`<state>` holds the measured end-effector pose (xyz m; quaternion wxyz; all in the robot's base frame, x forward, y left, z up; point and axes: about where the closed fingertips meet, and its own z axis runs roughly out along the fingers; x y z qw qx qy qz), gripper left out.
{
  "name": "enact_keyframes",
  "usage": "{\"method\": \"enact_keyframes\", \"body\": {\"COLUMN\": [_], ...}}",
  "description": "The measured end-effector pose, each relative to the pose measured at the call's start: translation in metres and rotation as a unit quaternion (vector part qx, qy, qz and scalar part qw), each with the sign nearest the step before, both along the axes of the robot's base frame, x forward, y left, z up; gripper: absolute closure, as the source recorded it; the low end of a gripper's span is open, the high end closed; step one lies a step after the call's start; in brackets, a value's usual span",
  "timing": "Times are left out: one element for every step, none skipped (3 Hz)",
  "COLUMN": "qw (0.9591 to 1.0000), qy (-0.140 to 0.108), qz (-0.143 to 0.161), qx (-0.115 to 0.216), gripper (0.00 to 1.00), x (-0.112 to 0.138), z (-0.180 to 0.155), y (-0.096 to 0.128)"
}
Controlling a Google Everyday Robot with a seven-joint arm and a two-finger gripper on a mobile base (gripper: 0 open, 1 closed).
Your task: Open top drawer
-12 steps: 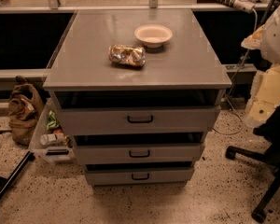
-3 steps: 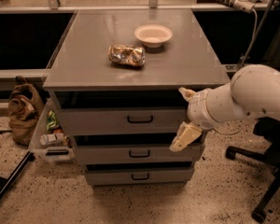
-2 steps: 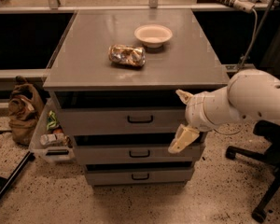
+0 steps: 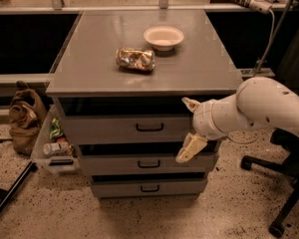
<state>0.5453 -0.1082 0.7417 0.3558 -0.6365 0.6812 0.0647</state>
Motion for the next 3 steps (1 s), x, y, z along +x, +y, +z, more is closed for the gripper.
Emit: {"method": "enact_keyframes", "body": {"qw": [1.0, 0.9999, 0.9999], "qy": [0.0, 0.009, 0.013], "qz": [0.0, -0.005, 0.008], "qx": [0.0, 0.004, 0.008], "gripper": [0.0, 0.0, 0.0], "x": [0.0, 0.005, 0.016], "z": [0.0, -0.02, -0.042], "y": [0.0, 0.002, 0.01]}}
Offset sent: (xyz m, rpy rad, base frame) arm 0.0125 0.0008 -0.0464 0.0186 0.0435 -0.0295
